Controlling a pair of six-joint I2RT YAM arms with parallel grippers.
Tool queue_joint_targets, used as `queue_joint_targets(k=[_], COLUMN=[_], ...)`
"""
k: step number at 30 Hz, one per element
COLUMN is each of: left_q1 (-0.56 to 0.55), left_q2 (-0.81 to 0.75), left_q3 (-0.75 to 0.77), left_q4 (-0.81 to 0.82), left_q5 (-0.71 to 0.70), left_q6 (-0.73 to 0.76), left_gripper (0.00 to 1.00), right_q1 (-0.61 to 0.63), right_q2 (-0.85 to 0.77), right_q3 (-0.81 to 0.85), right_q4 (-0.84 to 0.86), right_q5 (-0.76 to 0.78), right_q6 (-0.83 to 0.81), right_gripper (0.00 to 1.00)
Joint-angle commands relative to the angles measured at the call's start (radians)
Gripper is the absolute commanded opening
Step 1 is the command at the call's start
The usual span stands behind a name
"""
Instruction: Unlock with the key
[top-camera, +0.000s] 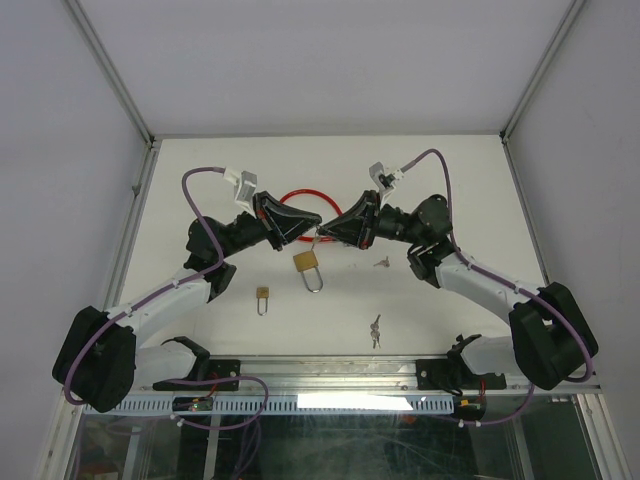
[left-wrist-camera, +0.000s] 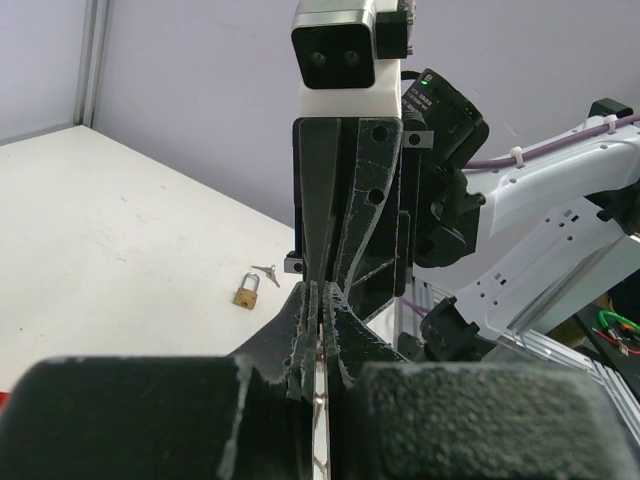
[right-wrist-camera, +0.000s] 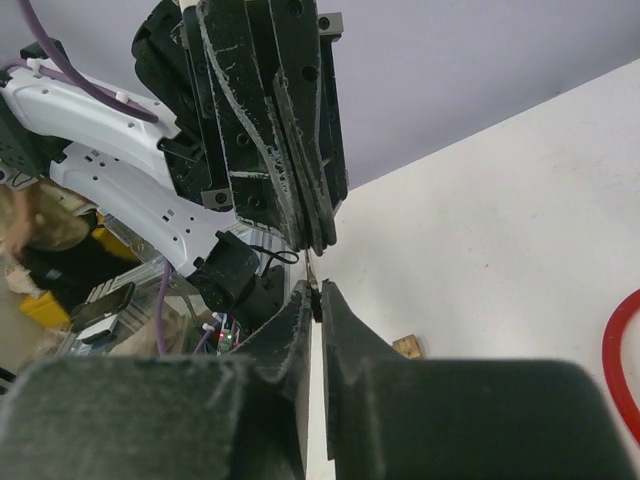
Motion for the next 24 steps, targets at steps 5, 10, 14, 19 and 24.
queue_joint_targets(k=[5,10,14,19,24], left_q1=[-0.010,-0.010,-0.011,-0.011,-0.010], left_q2=[0.000,-0.007,-0.014,-0.011,0.026], left_q3=[0.029,0.051,0.086,0.219,0.404], left_q4=[0.028,-0.079,-0.221,-0.591,-0.950], left_q5=[-0.038,-0.107,-0.177,-0.310,-0.526], left_q6=[-0.031,-0.013,0.020,0.151,0.226], left_gripper=[0.00,0.28,0.60,0.87,0.99], right_q1=[0.005,-0.006,-0.028,-0.051,-0.065], right_q2=[-0.008,-0.041,-0.088,-0.143,-0.214], right_q3=[0.035,-0.015,-0.065,-0.123,-0.178], right_q4=[0.057,-0.010,-0.106,-0.223,-0.318], right_q5=[-0.003,0.044,0.111,0.111,0.111], right_q6=[0.006,-0.014,-0.034,-0.034,-0.034], right_gripper=[0.00,0.00,0.00,0.00,0.00])
